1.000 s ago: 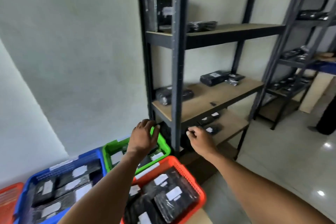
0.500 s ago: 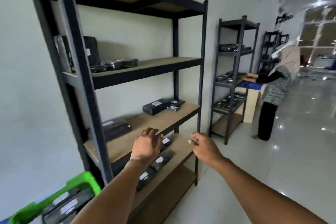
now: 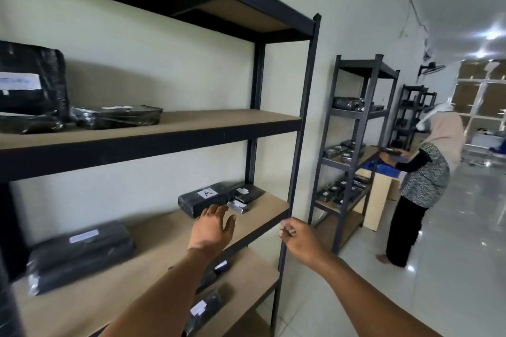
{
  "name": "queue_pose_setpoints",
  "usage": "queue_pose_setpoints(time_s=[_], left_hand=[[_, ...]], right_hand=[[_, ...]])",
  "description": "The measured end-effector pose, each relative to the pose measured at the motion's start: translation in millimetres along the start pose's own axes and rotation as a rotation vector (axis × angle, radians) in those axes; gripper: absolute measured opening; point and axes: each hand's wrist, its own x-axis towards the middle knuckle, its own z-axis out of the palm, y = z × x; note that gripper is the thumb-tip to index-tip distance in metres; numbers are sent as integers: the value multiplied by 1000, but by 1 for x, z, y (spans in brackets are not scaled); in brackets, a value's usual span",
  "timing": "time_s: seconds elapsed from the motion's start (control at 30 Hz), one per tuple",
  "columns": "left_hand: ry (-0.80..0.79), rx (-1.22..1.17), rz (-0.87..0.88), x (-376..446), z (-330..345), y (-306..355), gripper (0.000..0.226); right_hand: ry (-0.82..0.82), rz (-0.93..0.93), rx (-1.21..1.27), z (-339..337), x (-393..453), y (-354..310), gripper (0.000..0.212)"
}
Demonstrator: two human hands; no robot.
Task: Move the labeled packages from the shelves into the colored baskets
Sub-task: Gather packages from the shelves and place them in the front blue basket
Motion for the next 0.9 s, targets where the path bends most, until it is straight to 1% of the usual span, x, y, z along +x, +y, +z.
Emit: queue_pose_setpoints(time_s=[0.1, 0.23, 0.3, 0.4, 0.53, 0.63, 0.77, 0.9], left_hand=[[19, 11, -57, 49, 26, -10, 42], [29, -9, -127, 91, 56, -23, 34], [33, -4, -171, 107, 75, -30, 37], [30, -4, -263, 129, 109, -42, 49], [16, 0, -409, 153, 153, -40, 43], [38, -1, -502, 174, 177, -36, 43], [83, 34, -588, 195, 194, -37, 39], [146, 62, -657, 199, 206, -52, 32]], right_hand=[[-17, -8, -8, 0, 59, 13, 37], [-80, -46, 2, 12, 122, 31, 36], [-128, -59, 11, 20, 154, 41, 38], [-192, -92, -7, 34, 203, 58, 39], [-275, -117, -49, 53, 276, 80, 35], [-358, -115, -63, 67, 325, 95, 30], [-449, -120, -61, 89, 369, 101, 31], [-485, -128, -86, 118, 388, 94, 29]])
